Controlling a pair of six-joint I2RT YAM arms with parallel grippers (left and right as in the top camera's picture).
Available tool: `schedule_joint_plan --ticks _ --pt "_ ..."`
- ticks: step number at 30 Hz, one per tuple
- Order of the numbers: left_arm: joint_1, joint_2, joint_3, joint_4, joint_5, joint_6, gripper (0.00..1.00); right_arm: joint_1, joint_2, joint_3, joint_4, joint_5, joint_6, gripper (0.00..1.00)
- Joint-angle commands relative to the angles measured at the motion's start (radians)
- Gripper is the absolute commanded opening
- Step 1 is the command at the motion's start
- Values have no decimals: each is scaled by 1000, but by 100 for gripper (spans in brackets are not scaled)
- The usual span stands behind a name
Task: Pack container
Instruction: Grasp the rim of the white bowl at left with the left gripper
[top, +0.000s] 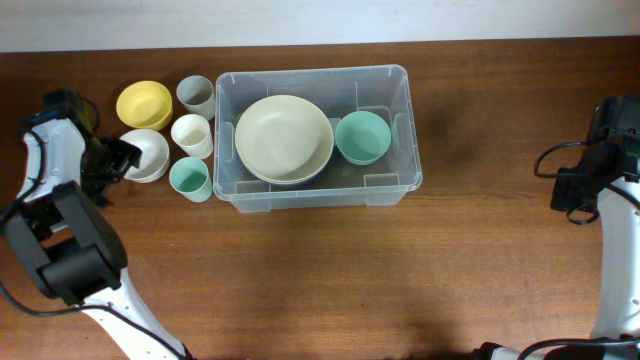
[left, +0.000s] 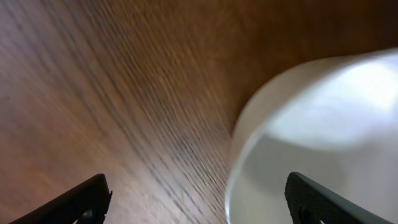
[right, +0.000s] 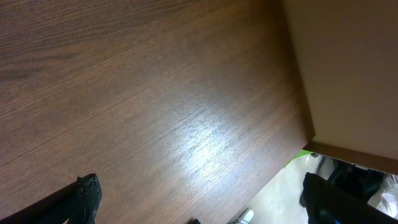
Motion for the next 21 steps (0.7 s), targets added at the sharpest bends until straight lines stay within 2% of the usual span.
schedule_joint_plan --ticks 1,5,9,13,19,21 --pt "1 2 -2 0 8 -11 90 -4 5 -5 3 2 4 99" --pt "2 2 -2 0 8 -11 79 -4 5 -5 3 2 4 99" --pt "2 2 -2 0 8 -11 50 -4 5 -5 3 2 4 99" --pt "2 2 -2 3 8 -11 27 -4 5 -5 3 2 4 99" --pt "3 2 -2 3 7 -11 11 -4 5 -5 3 2 4 99" --pt "6 2 -2 2 7 -10 1 -4 5 -5 3 2 4 99"
